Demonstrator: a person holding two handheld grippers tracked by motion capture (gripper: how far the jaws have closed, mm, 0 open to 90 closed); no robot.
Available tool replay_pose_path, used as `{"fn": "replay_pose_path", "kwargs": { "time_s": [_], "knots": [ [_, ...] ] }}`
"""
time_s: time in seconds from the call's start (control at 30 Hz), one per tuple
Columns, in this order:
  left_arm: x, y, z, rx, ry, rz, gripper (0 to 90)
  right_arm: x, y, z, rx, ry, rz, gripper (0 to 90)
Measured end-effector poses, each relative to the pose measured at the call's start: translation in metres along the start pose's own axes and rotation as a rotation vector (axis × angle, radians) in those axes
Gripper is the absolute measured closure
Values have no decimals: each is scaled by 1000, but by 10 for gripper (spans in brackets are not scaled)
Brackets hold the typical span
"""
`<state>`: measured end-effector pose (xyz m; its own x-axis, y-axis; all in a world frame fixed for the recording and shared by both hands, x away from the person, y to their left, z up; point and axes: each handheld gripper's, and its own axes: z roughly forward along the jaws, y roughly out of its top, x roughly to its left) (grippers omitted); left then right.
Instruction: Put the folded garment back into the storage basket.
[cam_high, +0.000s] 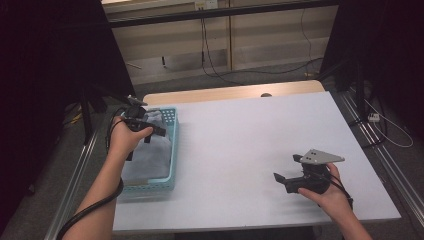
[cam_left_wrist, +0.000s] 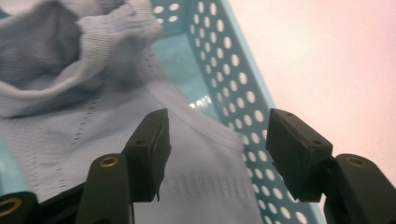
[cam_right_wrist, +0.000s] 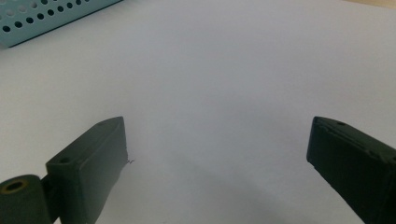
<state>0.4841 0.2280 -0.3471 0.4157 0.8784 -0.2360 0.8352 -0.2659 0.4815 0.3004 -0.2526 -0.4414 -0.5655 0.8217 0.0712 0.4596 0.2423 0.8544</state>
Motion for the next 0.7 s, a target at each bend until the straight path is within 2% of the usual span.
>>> {"fn": "replay_pose_path", "kwargs": {
  "time_s": [0.2,0.37,0.53,0.7],
  "knots": [
    [-12,1,7,6,-22,14,357,-3,0,-1,8,7,8,49],
    [-22,3,10,7,-45,48,331,-5,-1,-2,6,8,12,49],
    [-28,5,12,4,-79,46,308,-6,-1,-2,8,11,13,48],
    [-35,5,12,6,-82,64,297,-5,-1,-1,9,17,14,46]
  ]
}}
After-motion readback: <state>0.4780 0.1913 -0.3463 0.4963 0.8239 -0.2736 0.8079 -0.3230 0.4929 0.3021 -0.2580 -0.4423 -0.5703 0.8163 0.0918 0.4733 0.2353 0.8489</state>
